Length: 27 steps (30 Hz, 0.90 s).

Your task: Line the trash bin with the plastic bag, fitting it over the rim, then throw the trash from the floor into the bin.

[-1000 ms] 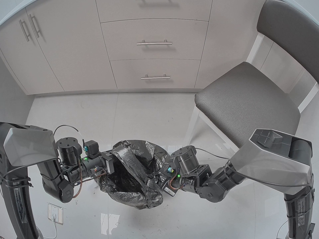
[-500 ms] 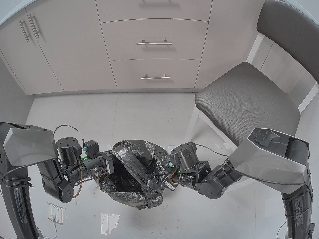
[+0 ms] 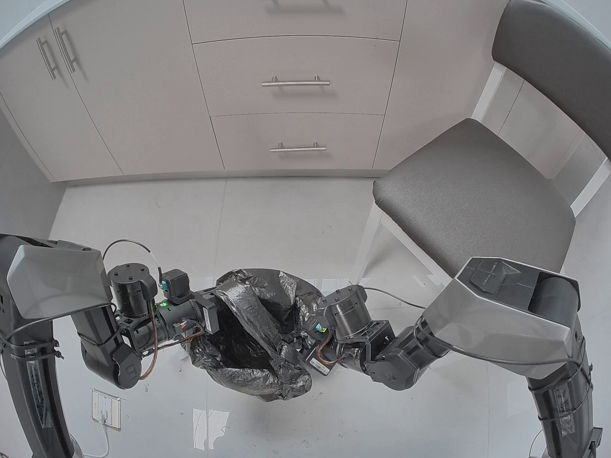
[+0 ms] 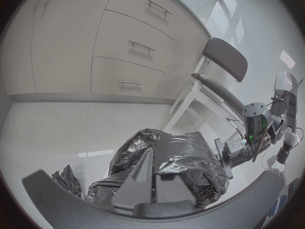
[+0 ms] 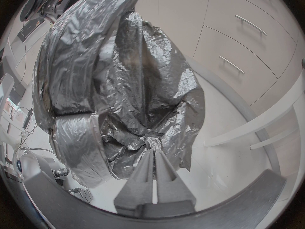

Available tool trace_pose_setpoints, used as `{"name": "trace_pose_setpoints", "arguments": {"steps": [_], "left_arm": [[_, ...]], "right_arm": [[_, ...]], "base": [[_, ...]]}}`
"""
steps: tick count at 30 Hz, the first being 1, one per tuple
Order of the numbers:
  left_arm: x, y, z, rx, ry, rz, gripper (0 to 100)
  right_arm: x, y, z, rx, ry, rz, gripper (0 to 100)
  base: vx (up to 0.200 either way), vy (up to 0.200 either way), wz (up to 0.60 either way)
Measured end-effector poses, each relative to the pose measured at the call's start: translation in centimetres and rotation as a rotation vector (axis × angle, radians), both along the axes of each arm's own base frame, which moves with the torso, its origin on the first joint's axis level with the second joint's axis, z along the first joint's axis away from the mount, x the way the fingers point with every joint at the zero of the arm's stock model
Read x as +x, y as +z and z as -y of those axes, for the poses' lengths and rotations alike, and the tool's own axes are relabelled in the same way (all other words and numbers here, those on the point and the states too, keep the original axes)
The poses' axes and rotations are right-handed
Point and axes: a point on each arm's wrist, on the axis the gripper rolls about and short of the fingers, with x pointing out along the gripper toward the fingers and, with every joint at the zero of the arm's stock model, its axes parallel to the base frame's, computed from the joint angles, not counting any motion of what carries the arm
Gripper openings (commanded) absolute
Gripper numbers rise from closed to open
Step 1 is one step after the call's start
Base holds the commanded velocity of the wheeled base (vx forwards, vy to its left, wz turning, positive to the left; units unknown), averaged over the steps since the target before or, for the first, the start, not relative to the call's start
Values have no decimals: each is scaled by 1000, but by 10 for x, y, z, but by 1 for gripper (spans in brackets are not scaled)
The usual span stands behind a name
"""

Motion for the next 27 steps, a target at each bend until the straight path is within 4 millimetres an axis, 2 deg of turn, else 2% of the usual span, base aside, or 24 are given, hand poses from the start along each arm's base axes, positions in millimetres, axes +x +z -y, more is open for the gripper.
{"name": "trace_pose_setpoints", "arguments": {"steps": [15, 20, 27], "left_arm": [[0, 0, 0, 0, 0, 0, 0], [0, 0, 0, 0, 0, 0, 0], [0, 0, 0, 0, 0, 0, 0]], "right_arm": [[9, -21, -18, 2, 14, 5, 0], [17, -23, -31, 13, 21, 20, 0], [18, -30, -51, 6, 45, 13, 0]], "base": [[0, 0, 0], [0, 0, 0], [0, 0, 0]]}}
